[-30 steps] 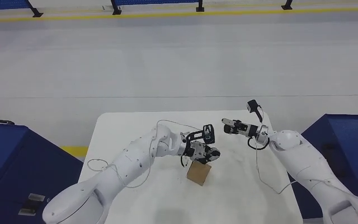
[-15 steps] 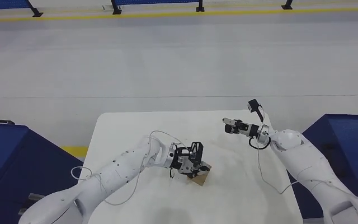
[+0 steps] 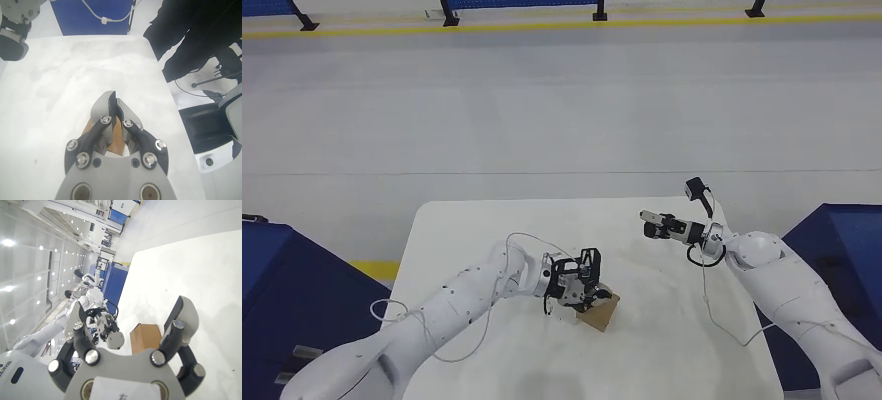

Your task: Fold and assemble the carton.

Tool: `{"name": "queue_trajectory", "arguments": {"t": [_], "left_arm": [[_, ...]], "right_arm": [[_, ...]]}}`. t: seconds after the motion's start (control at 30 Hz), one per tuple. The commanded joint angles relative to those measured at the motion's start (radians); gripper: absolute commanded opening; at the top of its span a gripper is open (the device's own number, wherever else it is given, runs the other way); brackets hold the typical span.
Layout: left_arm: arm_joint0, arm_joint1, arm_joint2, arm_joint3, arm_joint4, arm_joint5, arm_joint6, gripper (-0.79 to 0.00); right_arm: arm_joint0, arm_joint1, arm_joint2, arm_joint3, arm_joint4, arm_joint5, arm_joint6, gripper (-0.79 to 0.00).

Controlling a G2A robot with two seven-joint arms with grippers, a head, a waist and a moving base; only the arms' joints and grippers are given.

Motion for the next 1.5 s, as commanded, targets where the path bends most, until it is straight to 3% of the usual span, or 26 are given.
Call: {"name": "queue_trajectory", "arguments": {"t": [0.0, 0.5, 0.67, 0.97, 1.17, 1.47], "left_arm": [[-0.001, -0.011, 0.002, 0.015, -0.012, -0.009, -0.033, -0.785], [-0.021, -0.094, 0.006, 0.136, -0.112, -0.035, -0.175, -0.785], [-0.019, -0.1, 0.002, 0.134, -0.098, -0.035, -0.14, -0.785], [-0.035, -0.121, 0.03, 0.179, -0.142, -0.035, -0.185, -0.785], [-0.037, -0.117, 0.032, 0.159, -0.108, -0.035, -0.124, -0.785], [-0.044, -0.132, 0.049, 0.193, -0.14, -0.035, -0.165, -0.785]], "right_arm": [[0.0, 0.0, 0.0, 0.0, 0.0, 0.0, 0.0, 0.0], [0.0, 0.0, 0.0, 0.0, 0.0, 0.0, 0.0, 0.0], [0.0, 0.0, 0.0, 0.0, 0.0, 0.0, 0.0, 0.0], [0.0, 0.0, 0.0, 0.0, 0.0, 0.0, 0.0, 0.0], [0.0, 0.0, 0.0, 0.0, 0.0, 0.0, 0.0, 0.0], [0.0, 0.0, 0.0, 0.0, 0.0, 0.0, 0.0, 0.0]]}}
